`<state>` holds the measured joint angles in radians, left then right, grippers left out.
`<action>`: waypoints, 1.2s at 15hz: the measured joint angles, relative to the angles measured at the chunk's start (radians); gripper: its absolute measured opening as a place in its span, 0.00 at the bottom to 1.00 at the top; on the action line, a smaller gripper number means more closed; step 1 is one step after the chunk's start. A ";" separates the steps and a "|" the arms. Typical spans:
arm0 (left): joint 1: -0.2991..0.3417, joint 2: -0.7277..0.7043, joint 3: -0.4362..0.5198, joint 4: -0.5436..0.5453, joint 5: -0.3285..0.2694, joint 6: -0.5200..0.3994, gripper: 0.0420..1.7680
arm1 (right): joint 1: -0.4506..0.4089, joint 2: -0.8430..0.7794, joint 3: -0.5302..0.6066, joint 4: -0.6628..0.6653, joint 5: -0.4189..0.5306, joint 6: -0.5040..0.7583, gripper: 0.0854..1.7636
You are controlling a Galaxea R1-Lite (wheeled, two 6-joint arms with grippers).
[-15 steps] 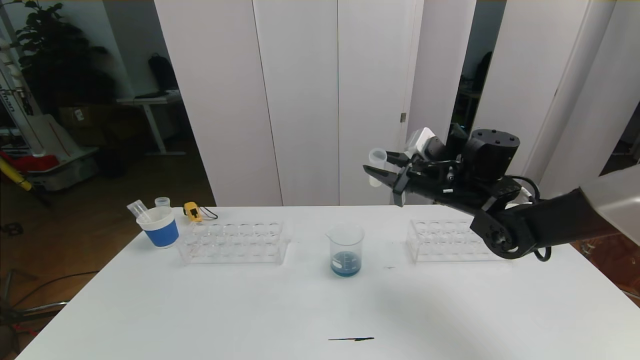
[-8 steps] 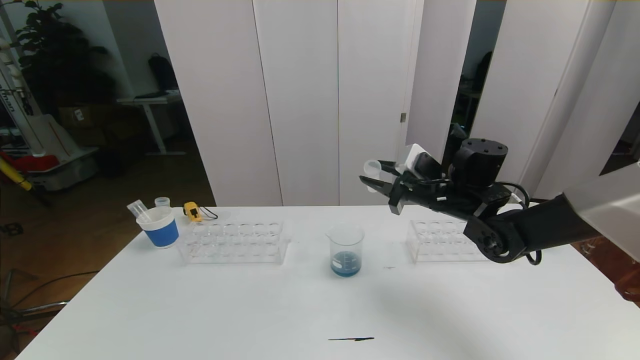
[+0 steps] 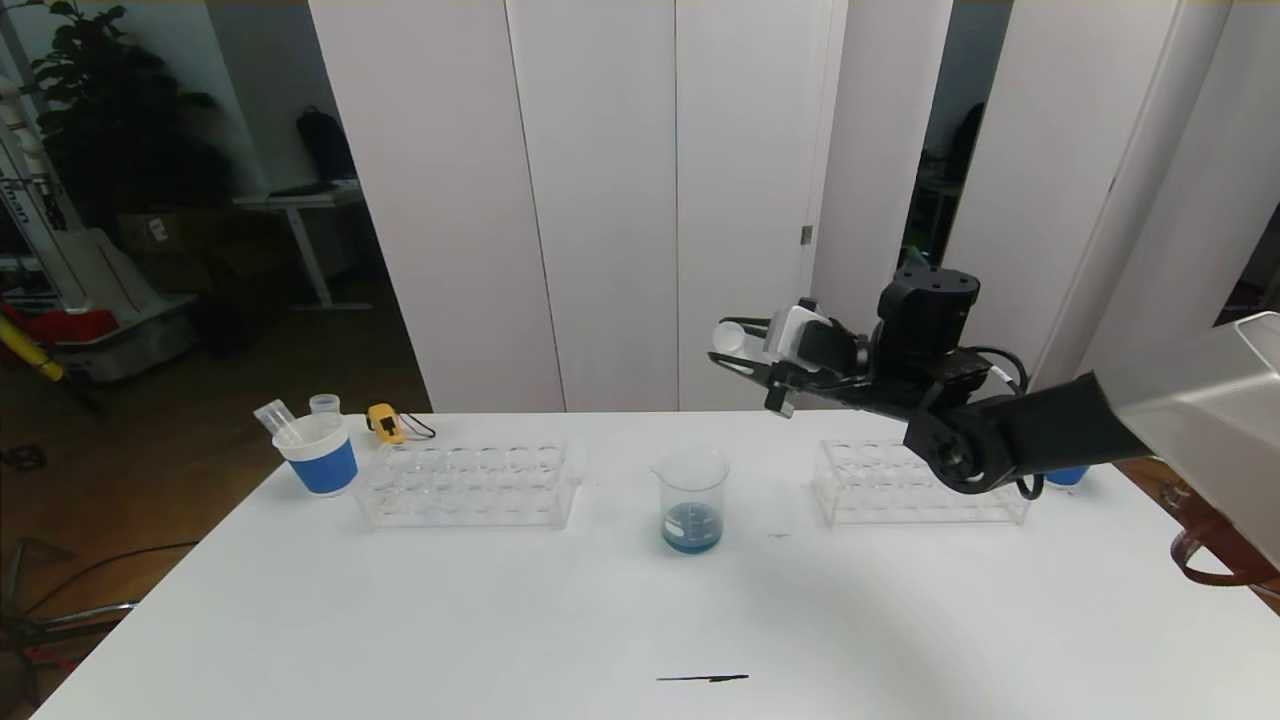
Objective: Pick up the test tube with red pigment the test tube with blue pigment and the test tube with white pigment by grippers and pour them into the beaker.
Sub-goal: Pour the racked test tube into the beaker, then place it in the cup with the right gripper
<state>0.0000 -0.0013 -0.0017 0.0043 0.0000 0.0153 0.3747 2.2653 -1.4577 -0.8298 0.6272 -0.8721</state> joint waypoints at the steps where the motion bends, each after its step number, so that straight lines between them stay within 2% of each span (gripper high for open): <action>1: 0.000 0.000 0.000 0.000 0.000 0.000 0.98 | -0.001 0.007 -0.019 0.028 0.007 -0.042 0.30; 7: 0.000 0.000 0.000 0.000 0.000 0.000 0.98 | 0.005 0.039 -0.116 0.179 0.021 -0.220 0.30; 18: 0.000 0.000 0.000 0.000 0.000 0.000 0.98 | 0.010 0.078 -0.149 0.180 0.027 -0.429 0.30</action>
<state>0.0000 -0.0013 -0.0017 0.0043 0.0000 0.0153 0.3849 2.3434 -1.6068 -0.6494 0.6543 -1.3013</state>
